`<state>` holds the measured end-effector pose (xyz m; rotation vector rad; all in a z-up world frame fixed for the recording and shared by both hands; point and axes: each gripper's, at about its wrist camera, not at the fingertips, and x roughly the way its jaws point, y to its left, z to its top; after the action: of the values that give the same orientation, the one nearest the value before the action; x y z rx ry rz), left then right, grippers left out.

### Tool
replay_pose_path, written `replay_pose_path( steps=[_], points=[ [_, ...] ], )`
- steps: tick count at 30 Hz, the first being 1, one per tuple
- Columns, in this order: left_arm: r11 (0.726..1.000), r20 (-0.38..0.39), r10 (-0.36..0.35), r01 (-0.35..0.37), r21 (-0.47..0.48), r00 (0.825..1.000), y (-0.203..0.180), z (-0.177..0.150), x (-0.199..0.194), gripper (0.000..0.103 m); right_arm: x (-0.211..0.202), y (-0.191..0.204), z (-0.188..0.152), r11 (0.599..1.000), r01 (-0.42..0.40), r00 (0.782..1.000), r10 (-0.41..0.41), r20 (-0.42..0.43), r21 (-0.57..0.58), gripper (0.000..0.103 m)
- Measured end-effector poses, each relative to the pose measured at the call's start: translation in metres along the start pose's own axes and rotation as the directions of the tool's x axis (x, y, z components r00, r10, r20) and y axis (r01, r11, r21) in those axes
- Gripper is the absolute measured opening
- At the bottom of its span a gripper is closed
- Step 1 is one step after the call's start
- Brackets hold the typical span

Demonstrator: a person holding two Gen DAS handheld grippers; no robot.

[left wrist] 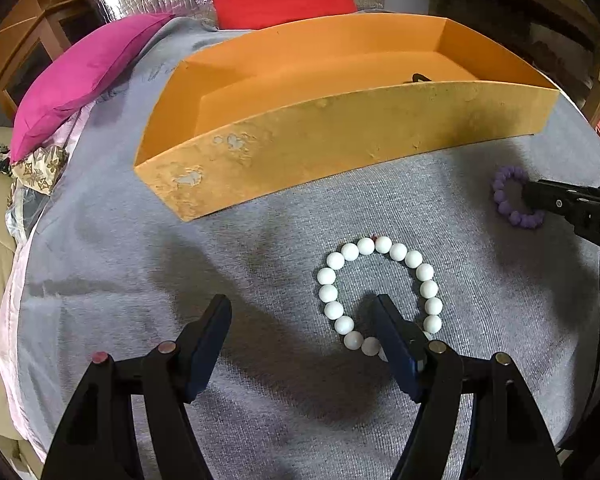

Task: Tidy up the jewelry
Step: 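Position the left tool at the white bead bracelet while the right tool approaches the purple bracelet, then grasp the white bead bracelet with the left tool while the right tool grasps the purple bracelet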

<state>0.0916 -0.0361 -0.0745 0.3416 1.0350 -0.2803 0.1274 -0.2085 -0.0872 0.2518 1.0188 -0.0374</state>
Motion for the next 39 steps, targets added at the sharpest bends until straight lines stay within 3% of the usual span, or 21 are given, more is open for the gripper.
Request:
replay_pose_path(
  steps=[15, 31, 39],
  points=[
    [1.0, 0.002, 0.003, -0.003, -0.029, 1.0, 0.005, 0.003, 0.007, 0.082, 0.0, -0.001, 0.0, 1.0, 0.0, 1.0, 0.0, 0.001, -0.001, 0.02],
    [0.996, -0.014, -0.017, 0.016, -0.088, 1.0, 0.011, 0.006, 0.013, 0.084, -0.001, 0.001, 0.0, 1.0, 0.005, 1.0, -0.005, 0.006, -0.006, 0.02],
    [0.993, 0.079, -0.071, 0.078, -0.09, 0.994, 0.003, 0.009, -0.011, 0.084, -0.001, 0.004, 0.0, 1.0, 0.011, 1.0, -0.011, 0.01, -0.013, 0.02]
  ],
)
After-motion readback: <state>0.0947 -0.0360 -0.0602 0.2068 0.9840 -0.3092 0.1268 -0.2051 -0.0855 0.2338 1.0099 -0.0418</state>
